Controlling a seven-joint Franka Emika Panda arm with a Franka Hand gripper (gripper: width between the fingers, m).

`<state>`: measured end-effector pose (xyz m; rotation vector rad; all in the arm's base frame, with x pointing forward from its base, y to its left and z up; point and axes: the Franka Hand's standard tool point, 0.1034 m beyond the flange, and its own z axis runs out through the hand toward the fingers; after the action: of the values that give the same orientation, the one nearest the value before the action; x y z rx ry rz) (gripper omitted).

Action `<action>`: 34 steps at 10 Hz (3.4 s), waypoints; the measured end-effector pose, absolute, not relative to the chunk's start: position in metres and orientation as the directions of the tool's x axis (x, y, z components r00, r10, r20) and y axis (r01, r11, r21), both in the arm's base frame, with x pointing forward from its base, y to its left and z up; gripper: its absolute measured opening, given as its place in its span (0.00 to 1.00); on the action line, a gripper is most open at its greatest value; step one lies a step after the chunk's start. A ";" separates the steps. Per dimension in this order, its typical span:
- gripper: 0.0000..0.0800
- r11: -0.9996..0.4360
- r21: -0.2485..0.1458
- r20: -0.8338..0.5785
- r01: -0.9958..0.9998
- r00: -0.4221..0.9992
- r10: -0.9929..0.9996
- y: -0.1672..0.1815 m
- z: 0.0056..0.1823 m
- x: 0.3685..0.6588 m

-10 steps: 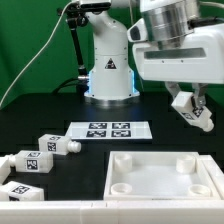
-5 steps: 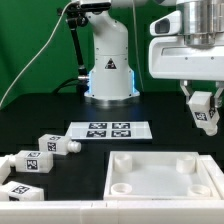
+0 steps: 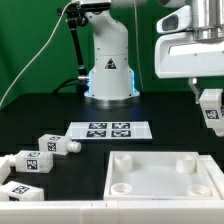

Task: Assemble one leg

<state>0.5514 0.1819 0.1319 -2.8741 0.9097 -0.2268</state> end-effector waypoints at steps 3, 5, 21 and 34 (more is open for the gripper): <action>0.36 -0.919 -0.104 0.159 -0.380 0.906 -0.393 0.137 0.133 0.583; 0.36 -0.949 -0.085 0.188 -0.303 0.931 -0.314 0.119 0.131 0.600; 0.36 -0.998 -0.051 0.462 0.031 0.887 0.004 0.124 0.114 0.644; 0.36 -0.995 -0.022 0.477 0.094 0.876 0.072 0.137 0.088 0.651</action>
Offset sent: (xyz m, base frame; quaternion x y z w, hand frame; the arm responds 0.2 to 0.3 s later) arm 0.0510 -0.0518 0.0047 0.0008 0.0355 -0.1155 0.9927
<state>0.6509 0.1365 0.0878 -2.9994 -0.1334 -0.7606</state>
